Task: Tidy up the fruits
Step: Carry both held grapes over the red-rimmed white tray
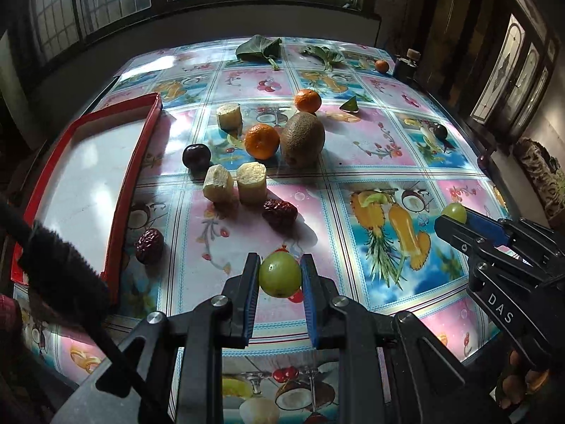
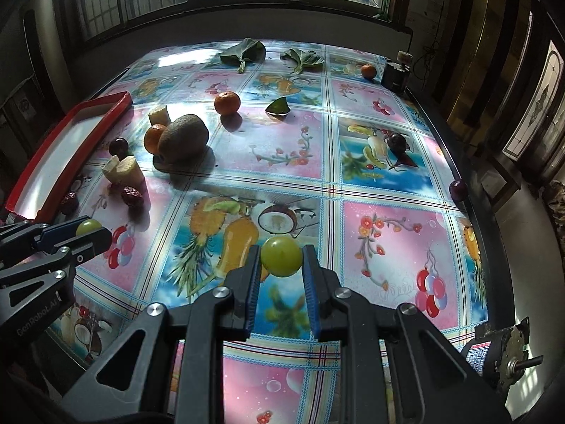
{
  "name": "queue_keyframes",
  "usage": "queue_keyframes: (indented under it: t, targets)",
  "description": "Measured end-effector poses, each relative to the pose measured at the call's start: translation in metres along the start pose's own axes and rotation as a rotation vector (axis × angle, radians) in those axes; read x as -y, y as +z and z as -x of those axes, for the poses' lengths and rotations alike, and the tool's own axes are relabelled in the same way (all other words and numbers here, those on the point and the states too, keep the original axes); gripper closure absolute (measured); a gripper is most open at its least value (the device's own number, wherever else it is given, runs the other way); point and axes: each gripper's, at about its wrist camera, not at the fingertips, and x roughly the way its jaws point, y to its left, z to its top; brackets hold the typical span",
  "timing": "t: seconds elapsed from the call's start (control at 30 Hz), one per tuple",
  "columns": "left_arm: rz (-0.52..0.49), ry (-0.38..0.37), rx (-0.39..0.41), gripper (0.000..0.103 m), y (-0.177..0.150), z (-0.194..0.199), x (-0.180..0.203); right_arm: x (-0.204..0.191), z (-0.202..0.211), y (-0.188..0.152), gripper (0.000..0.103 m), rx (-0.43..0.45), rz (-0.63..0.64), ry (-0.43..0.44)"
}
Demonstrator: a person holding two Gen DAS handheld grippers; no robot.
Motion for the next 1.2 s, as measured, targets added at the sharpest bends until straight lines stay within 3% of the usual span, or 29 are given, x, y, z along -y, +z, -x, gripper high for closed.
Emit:
queue_keyframes:
  t: [0.17, 0.47, 0.87, 1.2]
  targets:
    - [0.045, 0.028, 0.008, 0.081, -0.002, 0.009, -0.029, -0.029, 0.002, 0.008, 0.078, 0.007, 0.042, 0.073]
    - [0.192, 0.120, 0.030, 0.081, -0.005, 0.028, -0.114, -0.102, 0.004, 0.030, 0.078, 0.008, 0.123, 0.338]
    - [0.343, 0.227, 0.046, 0.081, -0.011, 0.033, -0.206, -0.186, -0.005, 0.056, 0.078, -0.013, 0.207, 0.496]
    - [0.432, 0.263, -0.003, 0.081, -0.010, 0.009, -0.254, -0.267, -0.034, 0.077, 0.078, -0.076, 0.277, 0.640]
